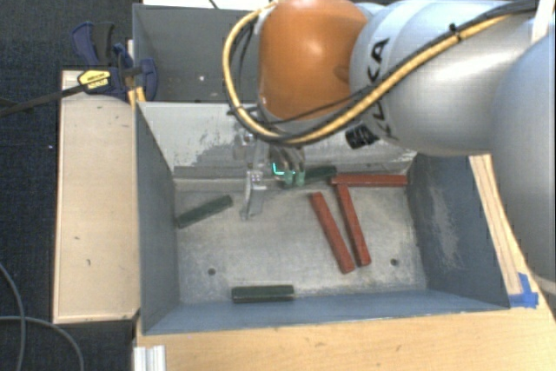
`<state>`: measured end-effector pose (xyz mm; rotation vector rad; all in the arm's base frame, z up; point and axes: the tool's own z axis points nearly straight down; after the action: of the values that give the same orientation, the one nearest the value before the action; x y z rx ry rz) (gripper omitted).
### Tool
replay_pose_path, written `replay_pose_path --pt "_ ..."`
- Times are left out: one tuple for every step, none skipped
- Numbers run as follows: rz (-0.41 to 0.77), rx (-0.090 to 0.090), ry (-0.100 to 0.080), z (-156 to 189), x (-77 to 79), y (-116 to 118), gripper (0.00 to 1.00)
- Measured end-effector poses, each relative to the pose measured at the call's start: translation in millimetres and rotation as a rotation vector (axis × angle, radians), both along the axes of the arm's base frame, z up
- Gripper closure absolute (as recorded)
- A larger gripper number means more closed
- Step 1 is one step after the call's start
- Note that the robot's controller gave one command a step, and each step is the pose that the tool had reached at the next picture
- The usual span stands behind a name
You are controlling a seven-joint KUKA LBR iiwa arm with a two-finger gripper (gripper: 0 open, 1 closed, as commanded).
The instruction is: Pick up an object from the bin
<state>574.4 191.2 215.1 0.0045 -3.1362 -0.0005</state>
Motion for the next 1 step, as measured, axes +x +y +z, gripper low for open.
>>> replay_pose_path --pt "-0.001 0.000 -0.002 2.2 0.3 -0.5 0.00"
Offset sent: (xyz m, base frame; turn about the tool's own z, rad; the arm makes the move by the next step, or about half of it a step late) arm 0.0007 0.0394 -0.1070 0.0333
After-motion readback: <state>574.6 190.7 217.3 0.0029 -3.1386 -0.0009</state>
